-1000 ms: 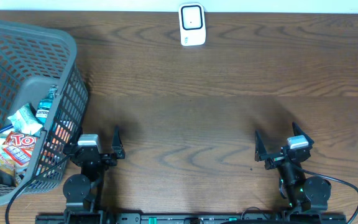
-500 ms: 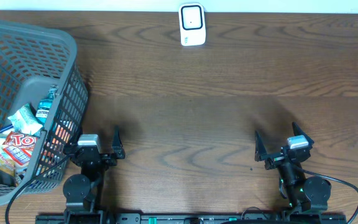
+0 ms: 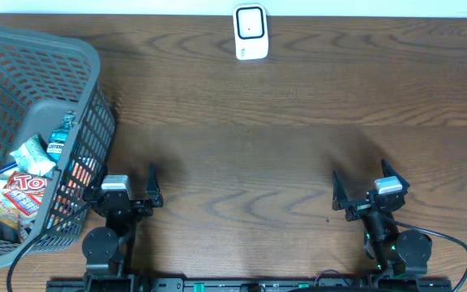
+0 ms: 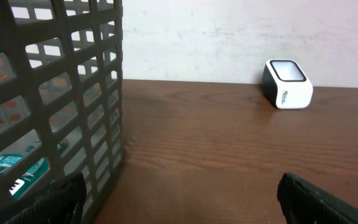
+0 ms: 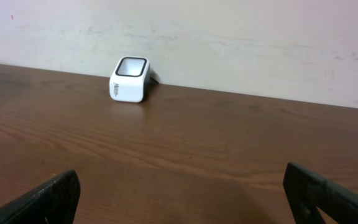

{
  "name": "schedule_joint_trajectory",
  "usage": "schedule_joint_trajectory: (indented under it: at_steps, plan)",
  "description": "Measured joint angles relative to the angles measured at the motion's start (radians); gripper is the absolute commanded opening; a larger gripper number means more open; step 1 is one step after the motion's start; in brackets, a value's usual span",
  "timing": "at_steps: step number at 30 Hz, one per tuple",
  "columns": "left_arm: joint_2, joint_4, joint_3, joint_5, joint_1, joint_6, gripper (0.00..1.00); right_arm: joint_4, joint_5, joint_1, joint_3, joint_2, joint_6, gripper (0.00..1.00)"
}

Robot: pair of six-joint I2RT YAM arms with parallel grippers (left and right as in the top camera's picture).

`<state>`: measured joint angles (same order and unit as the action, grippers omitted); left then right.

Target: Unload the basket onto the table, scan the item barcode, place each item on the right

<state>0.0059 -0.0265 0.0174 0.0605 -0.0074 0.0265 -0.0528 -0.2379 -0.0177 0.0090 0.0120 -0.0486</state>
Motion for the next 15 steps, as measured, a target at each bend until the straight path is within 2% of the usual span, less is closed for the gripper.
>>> schedule_joint_trajectory:
  at_steps: [9, 15]
  plan:
    - [0.0, 0.0, 0.0, 0.001, 0.0, -0.029, 0.98, 0.0, 0.0, 0.0, 0.0, 0.0, 0.0, 0.99]
    - [0.0, 0.003, 0.0, 0.033, 0.0, -0.251, 0.98, 0.0, 0.0, 0.0, 0.0, 0.0, 0.0, 0.99]
